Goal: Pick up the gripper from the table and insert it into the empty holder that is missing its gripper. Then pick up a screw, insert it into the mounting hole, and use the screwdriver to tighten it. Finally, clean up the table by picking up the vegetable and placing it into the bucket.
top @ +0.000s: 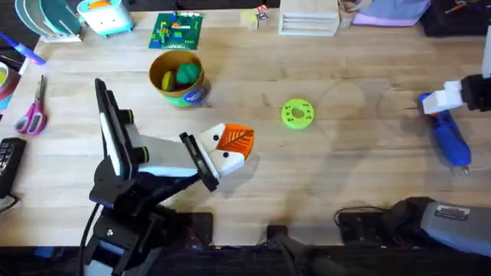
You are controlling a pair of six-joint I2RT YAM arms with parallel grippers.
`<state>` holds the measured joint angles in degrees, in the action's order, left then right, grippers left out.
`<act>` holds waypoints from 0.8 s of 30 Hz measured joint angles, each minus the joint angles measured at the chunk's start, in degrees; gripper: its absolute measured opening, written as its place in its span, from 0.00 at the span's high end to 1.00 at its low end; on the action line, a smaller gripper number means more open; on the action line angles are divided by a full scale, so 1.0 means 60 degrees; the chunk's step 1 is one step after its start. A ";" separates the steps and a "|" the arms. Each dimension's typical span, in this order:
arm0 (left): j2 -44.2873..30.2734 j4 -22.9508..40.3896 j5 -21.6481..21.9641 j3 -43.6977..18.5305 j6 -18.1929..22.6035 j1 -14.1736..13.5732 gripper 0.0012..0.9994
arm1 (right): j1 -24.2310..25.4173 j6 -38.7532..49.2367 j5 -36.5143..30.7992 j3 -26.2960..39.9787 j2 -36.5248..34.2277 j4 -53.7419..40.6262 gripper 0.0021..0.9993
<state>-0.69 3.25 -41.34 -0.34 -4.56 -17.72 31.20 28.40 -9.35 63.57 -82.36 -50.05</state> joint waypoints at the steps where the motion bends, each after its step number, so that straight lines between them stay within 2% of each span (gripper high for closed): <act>1: 0.0000 0.0000 0.0000 0.0000 -0.0002 0.0000 0.99 | 0.0104 0.0038 0.0174 0.0000 -0.0167 0.0064 0.01; 6: 0.0000 0.0000 0.0000 0.0000 0.0000 0.0000 0.99 | 0.0454 0.0139 0.0690 0.0000 -0.1017 0.0451 0.01; 14: 0.0000 0.0000 0.0000 0.0000 0.0000 0.0000 0.99 | 0.0536 0.0139 0.0864 0.0000 -0.2169 0.1322 0.01; 24: 0.0000 0.0000 0.0000 0.0000 0.0000 0.0000 0.99 | 0.0536 0.0139 0.1002 0.0004 -0.2839 0.1848 0.01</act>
<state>-0.69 3.25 -41.34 -0.34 -4.56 -17.72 34.41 29.23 -3.33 63.59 -99.39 -38.96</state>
